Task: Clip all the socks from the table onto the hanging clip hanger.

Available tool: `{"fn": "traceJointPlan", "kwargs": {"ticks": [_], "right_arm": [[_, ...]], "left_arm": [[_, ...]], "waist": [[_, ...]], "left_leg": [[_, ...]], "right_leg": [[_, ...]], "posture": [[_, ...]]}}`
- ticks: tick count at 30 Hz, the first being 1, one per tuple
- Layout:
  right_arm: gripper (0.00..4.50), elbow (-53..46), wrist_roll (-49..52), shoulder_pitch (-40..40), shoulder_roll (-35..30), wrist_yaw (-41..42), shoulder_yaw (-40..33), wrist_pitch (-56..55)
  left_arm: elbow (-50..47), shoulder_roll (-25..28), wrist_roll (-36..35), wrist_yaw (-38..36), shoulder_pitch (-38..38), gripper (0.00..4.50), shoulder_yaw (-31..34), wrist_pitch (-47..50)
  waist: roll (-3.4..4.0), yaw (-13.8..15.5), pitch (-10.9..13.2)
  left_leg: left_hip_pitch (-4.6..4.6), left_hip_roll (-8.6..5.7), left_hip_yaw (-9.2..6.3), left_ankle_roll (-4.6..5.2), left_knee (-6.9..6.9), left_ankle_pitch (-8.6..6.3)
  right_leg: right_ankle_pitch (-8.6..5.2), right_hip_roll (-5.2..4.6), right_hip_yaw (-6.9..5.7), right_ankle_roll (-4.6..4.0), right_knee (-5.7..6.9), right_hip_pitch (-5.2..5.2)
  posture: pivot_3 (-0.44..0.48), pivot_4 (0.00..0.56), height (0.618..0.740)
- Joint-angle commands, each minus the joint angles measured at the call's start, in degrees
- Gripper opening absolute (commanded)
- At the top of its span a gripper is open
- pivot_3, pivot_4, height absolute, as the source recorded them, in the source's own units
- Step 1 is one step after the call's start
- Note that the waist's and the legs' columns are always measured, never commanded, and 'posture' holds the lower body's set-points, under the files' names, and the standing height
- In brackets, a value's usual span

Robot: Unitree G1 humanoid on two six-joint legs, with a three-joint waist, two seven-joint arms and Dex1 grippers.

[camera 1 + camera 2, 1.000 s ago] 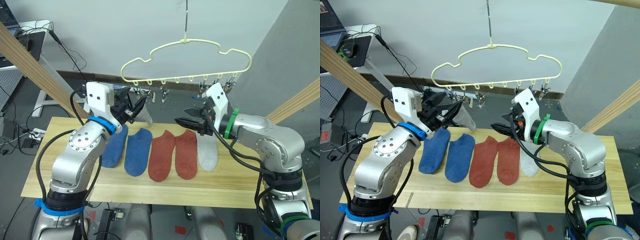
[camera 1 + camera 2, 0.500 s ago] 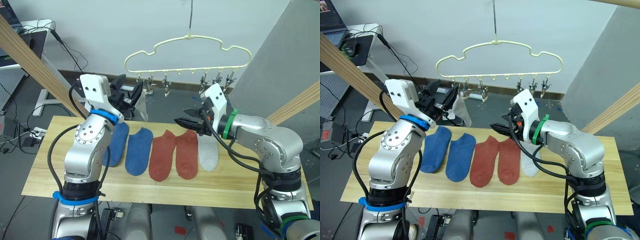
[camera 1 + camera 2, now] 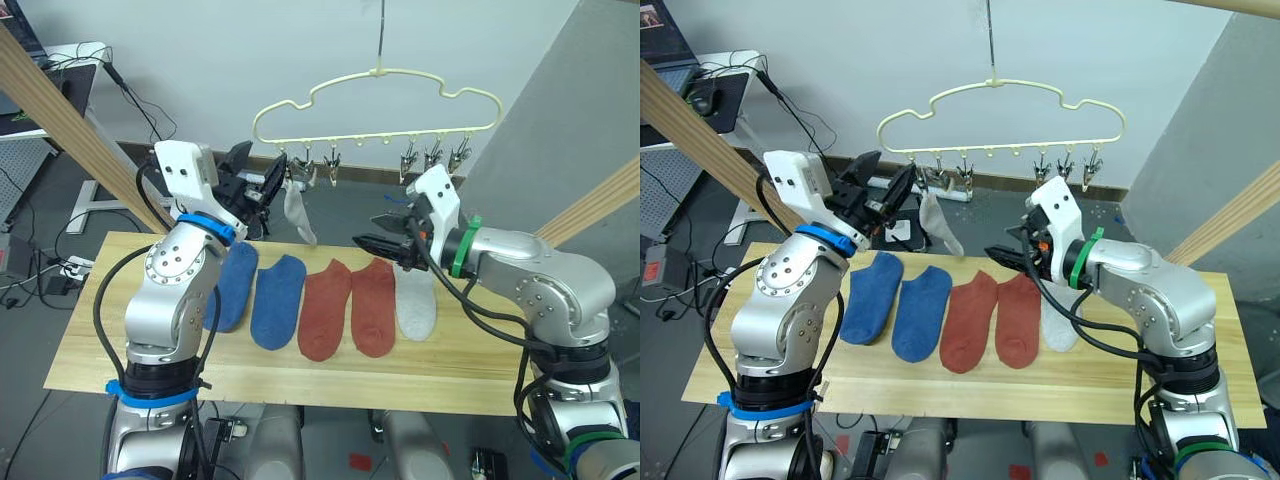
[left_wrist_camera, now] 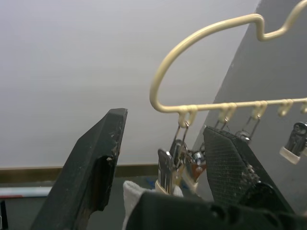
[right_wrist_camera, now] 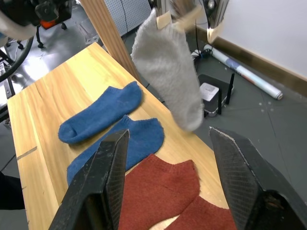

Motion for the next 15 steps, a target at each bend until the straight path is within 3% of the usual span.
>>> {"fn": "traceJointPlan", "kwargs": {"ticks": [1,11,15], "right_arm": [[2.74,-4.29,4.58,-1.42,-3.41,3.58,-4.39,0.16],[2.74,-2.0,14.43,-4.7,-10.15,9.3,-11.33,0.2],[2.74,-1.21,17.81,-5.15,-10.98,10.37,-12.55,0.19]], "left_arm": [[-6.05,1.68,-2.46,-0.94,1.52,2.89,1.93,2.91],[-15.39,3.42,-6.37,-0.54,5.95,2.89,1.82,10.94],[-15.89,3.59,-4.11,-0.19,5.61,2.89,-1.22,11.13]], "waist": [[0.0,0.01,0.0],[-0.02,0.02,-0.42],[-0.03,0.05,-1.15]], "left_leg": [[0.0,-0.01,-0.02,0.01,0.05,0.0],[0.03,-0.02,-0.15,0.22,0.09,0.13],[0.03,-0.02,-0.17,0.23,0.08,0.15]], "right_leg": [[0.0,0.0,0.0,0.0,0.08,0.0],[0.16,0.03,-0.15,-0.14,0.2,0.05],[0.18,0.03,-0.17,-0.14,0.19,0.06]], "posture": [[0.037,0.244,0.74],[0.047,0.23,0.74],[0.051,0.227,0.74]]}}
